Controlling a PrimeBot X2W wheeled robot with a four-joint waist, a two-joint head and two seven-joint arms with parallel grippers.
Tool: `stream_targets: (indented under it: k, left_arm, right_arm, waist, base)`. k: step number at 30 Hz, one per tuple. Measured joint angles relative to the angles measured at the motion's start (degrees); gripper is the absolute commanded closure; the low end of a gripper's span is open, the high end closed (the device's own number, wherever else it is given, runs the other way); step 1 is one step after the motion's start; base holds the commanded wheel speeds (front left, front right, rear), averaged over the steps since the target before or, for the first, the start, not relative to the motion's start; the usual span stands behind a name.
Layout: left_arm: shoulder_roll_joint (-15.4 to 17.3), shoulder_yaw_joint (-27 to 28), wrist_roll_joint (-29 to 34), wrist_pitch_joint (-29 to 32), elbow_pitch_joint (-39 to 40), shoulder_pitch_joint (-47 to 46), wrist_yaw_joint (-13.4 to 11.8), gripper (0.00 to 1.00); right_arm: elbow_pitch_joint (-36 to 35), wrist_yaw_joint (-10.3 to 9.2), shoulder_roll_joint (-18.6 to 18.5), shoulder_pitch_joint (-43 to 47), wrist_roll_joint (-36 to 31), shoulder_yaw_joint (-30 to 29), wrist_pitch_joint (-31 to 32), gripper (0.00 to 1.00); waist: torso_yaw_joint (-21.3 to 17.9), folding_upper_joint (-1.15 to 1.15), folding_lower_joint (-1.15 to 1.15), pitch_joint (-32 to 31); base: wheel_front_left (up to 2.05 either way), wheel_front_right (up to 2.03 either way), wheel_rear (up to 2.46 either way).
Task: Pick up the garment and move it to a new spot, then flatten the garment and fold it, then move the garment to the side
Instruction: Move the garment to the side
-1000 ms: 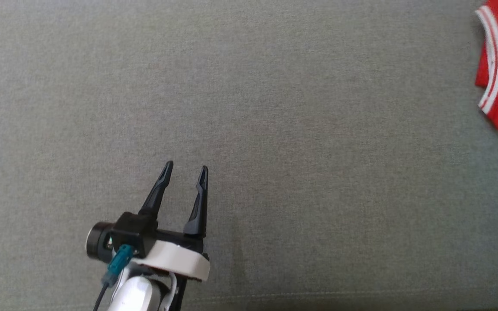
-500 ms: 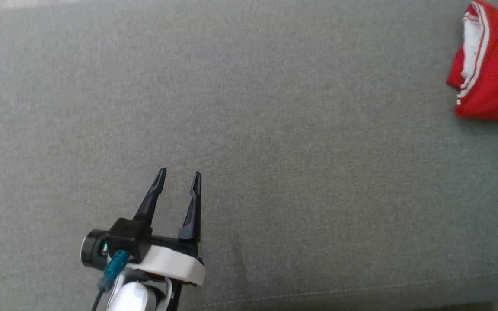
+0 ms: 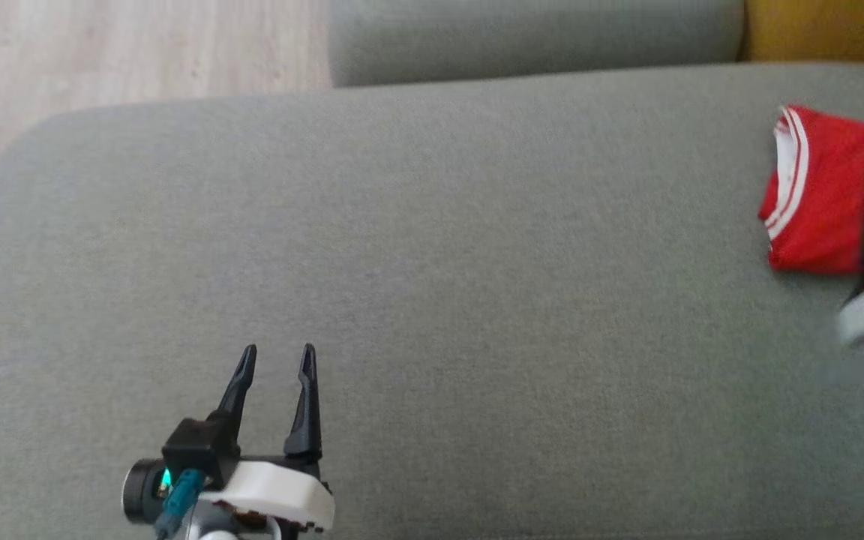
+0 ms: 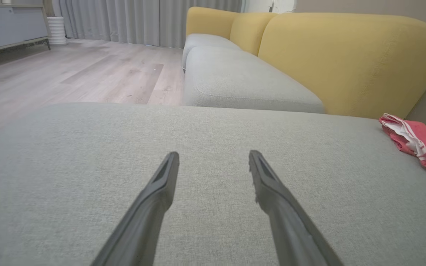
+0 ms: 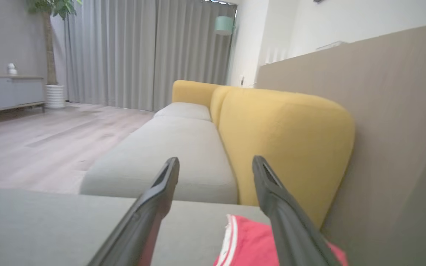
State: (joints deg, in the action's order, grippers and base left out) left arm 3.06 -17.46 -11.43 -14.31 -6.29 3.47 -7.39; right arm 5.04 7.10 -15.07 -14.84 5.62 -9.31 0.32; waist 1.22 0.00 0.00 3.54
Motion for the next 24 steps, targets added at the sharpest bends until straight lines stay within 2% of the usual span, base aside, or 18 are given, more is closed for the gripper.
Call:
stream_targets:
  k: [4,11,18,24]
  left_arm:
    - [-0.01,1.52,0.29,0.0,-0.37,1.36,-0.79,0.0]
    - [-0.02,3.13,0.94,0.01,-2.83,2.31,-1.21,0.0]
    - [-0.02,3.5,0.93,0.01,-4.53,2.35,-1.1,0.0]
    - [-0.02,3.42,0.93,0.01,-5.06,2.42,-0.32,0.0]
  right_arm:
    - [-4.85,0.0,5.81,9.99,-0.08,3.01,-1.23,0.0]
    - [-5.37,0.0,11.72,20.35,-1.26,6.13,-6.89,0.0]
    - [0.69,0.0,12.58,26.28,-1.26,4.33,-12.3,0.0]
    - [5.59,0.0,12.67,27.11,0.32,3.5,-14.24,0.0]
  waist:
    - [1.49,0.0,0.0,-2.79]
    - [2.89,0.0,0.0,-5.09]
    - [3.44,0.0,0.0,-5.93]
    - [3.3,0.0,0.0,-6.4]
  base:
    - [0.0,0.0,0.0]
    - [0.0,0.0,0.0]
    - [0.0,0.0,0.0]
    - [0.0,0.0,0.0]
